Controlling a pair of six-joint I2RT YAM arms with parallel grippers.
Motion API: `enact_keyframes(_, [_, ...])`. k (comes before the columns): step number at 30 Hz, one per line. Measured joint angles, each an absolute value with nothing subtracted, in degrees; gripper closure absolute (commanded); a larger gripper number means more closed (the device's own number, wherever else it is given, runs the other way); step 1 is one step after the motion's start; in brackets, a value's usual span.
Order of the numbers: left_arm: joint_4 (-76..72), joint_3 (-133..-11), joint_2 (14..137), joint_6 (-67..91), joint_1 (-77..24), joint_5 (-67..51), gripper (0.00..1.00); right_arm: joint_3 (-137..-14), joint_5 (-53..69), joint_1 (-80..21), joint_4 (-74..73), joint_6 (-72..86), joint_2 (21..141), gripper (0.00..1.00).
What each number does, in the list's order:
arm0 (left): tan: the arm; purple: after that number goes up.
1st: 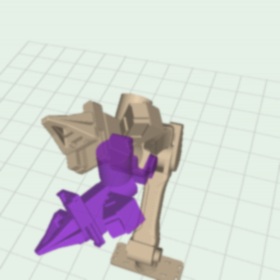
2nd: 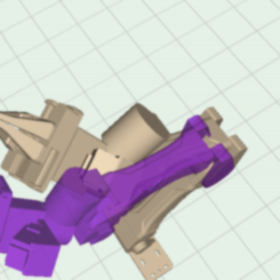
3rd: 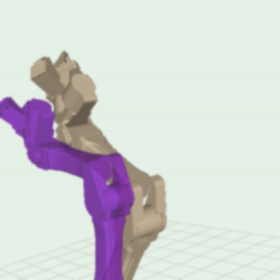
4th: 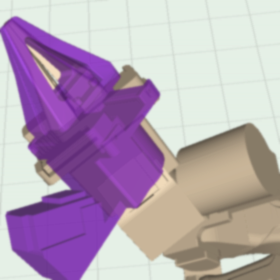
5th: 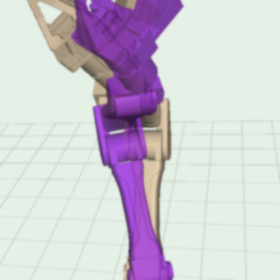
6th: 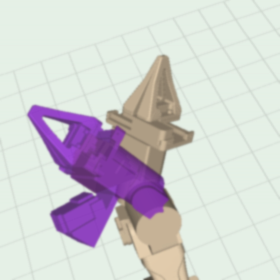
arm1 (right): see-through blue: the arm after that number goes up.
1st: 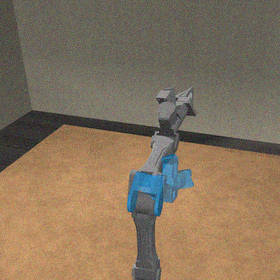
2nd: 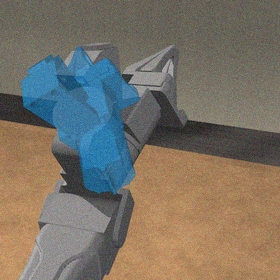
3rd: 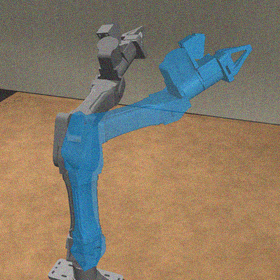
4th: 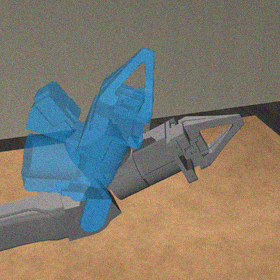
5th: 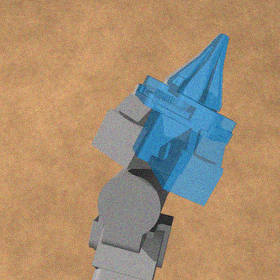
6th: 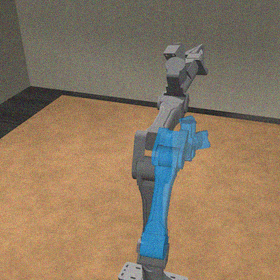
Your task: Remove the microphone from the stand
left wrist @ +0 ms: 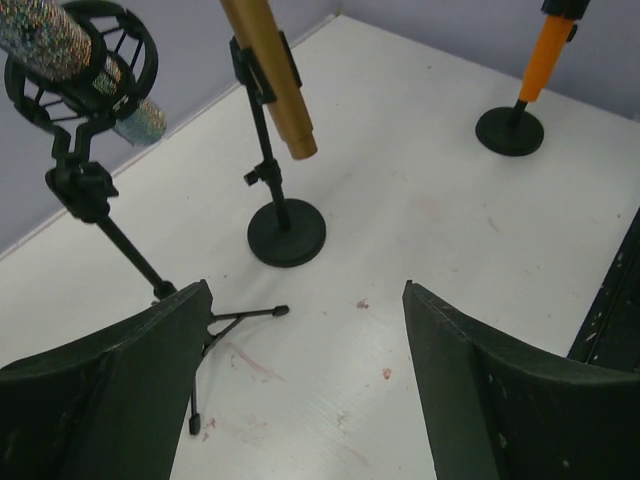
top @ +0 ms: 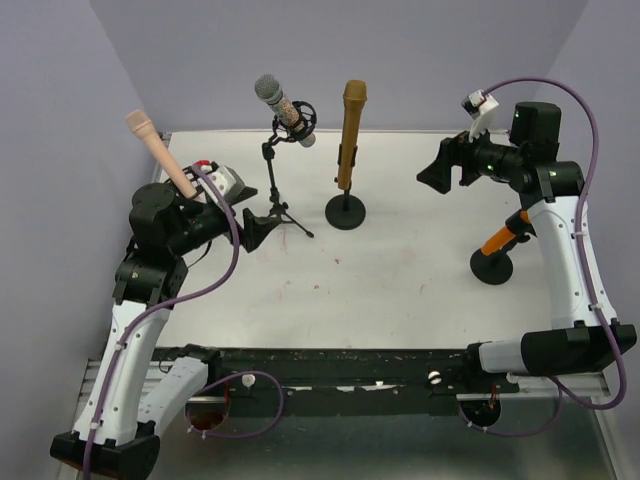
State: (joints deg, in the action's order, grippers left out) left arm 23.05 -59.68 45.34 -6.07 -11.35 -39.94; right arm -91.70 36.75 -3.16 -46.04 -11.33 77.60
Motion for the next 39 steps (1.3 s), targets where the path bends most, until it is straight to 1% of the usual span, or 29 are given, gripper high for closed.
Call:
enact_keyframes(4, [18.5,-65.9,50.8,0.1,-13.4,-42.1,0.24,-93.8,38.9,-3.2,-45.9,-10.1,79.0,0.02])
enact_keyframes(7, [15.8,-69.1,54.7,3.9,-15.5,-43.0,0.25,-95.7,39.6,-3.2,-46.3,-9.3,80.1,0.03])
enact_keyframes(10, [14.2,-71.2,57.4,6.3,-18.5,-43.2,0.24,-98.1,39.6,-3.2,-46.5,-8.1,80.4,0.04])
enact_keyframes(13, [13.1,-71.8,58.7,7.6,-22.0,-42.0,0.21,-99.2,39.4,-3.2,-46.4,-6.9,79.6,0.04])
enact_keyframes(17, [11.5,-72.9,60.6,9.2,-28.9,-32.2,0.19,-98.5,38.2,-3.2,-46.6,-6.0,77.5,0.04])
enact_keyframes(21, [11.1,-74.1,63.8,10.0,-37.2,-15.5,0.19,-95.8,37.2,-3.2,-46.3,-4.2,74.6,0.04])
enact_keyframes(23, [10.9,-75.3,65.9,10.4,-39.2,-10.7,0.14,-93.4,37.0,-3.2,-45.9,-2.9,72.9,0.04])
enact_keyframes(24, [10.8,-76.1,67.7,10.6,-40.4,-7.8,0.06,-92.1,36.9,-3.2,-45.9,-2.5,72.0,0.04])
enact_keyframes(25, [10.7,-77.0,69.5,11.0,-41.1,-5.4,0.04,-90.8,36.6,-3.2,-46.0,-2.3,71.2,0.03])
enact_keyframes(29, [10.5,-79.8,76.2,12.3,-41.7,1.1,0.04,-87.5,35.2,-3.1,-46.1,-1.8,68.7,0.03])
enact_keyframes(35, [9.5,-83.8,84.7,12.1,-41.7,7.4,0.05,-85.3,34.9,-2.5,-45.9,-1.1,65.9,0.03])
enact_keyframes(39, [7.4,-84.6,88.9,10.5,-41.7,10.9,0.05,-83.9,34.9,-2.4,-45.8,0.0,65.0,0.03])
